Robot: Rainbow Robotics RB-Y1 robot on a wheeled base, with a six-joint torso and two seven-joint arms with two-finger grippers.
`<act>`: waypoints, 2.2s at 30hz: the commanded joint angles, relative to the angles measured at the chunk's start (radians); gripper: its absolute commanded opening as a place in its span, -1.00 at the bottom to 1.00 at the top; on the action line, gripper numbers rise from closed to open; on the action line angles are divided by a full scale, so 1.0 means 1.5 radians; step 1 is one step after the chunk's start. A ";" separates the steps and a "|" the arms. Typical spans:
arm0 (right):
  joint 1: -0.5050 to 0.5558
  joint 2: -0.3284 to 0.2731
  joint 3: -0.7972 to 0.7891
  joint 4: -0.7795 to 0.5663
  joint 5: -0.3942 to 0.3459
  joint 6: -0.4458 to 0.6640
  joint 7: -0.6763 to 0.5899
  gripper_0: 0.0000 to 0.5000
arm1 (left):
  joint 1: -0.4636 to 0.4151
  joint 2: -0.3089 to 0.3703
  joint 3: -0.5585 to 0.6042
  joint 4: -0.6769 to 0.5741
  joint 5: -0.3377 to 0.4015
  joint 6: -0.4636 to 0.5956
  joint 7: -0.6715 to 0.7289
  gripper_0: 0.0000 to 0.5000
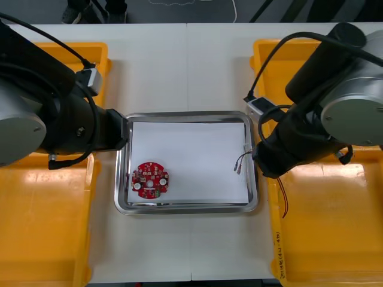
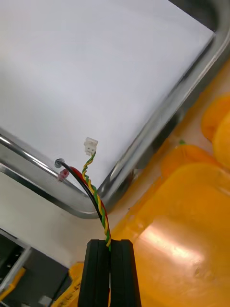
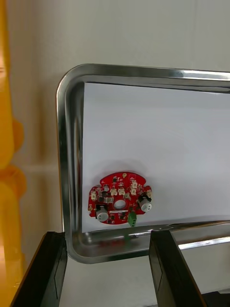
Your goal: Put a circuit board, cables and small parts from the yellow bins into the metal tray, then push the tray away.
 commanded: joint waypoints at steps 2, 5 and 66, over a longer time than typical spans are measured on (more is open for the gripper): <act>-0.055 0.056 0.049 0.036 0.043 0.003 0.105 -1.00 | 0.004 0.060 0.066 -0.020 0.051 0.005 -0.031 1.00; -0.059 0.079 0.050 0.058 0.059 0.003 0.162 -1.00 | 0.004 0.076 0.088 -0.014 0.073 0.005 -0.031 1.00; -0.103 0.221 0.286 0.278 0.235 -0.217 0.400 0.92 | -0.149 0.191 0.060 0.473 0.068 -0.121 -0.199 1.00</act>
